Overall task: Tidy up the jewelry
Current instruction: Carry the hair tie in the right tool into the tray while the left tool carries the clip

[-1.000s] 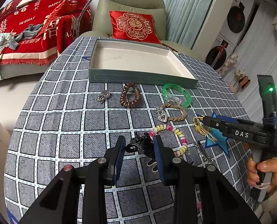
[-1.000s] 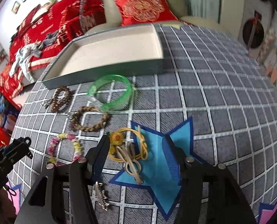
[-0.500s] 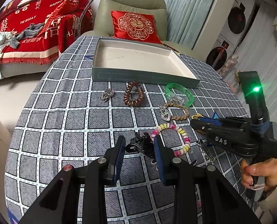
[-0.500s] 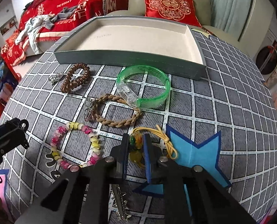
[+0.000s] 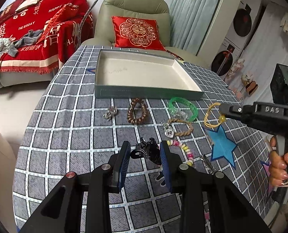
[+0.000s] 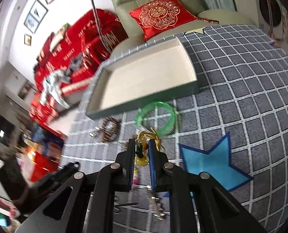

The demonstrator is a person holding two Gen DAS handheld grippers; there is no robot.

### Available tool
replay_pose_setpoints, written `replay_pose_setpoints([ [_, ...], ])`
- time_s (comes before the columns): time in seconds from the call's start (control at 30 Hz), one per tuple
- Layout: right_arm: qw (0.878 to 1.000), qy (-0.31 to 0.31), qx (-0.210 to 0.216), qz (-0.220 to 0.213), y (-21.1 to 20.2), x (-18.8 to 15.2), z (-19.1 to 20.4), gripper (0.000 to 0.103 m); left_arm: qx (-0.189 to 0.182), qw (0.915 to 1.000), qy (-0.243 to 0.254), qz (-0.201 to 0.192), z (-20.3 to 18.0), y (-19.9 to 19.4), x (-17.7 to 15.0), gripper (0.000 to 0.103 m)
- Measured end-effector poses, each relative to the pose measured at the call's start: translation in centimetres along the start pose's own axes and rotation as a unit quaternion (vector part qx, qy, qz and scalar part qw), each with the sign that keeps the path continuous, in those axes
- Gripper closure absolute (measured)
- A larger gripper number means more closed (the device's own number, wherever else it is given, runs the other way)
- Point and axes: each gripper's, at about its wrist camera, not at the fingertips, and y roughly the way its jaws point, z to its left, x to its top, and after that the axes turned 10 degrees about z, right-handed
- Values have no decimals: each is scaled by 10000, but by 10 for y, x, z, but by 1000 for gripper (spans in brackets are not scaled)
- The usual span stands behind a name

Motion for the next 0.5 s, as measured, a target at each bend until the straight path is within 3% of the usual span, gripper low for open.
replay_pose_setpoints([
  [0.13,9994,89,332,-80,-4,6,7,89,6,10000,25,-36,0,-2,8,57],
  [0.5,9996,-46,197,-170,-1,46,17,89,97,9994,241,-244,0,-2,68,57],
])
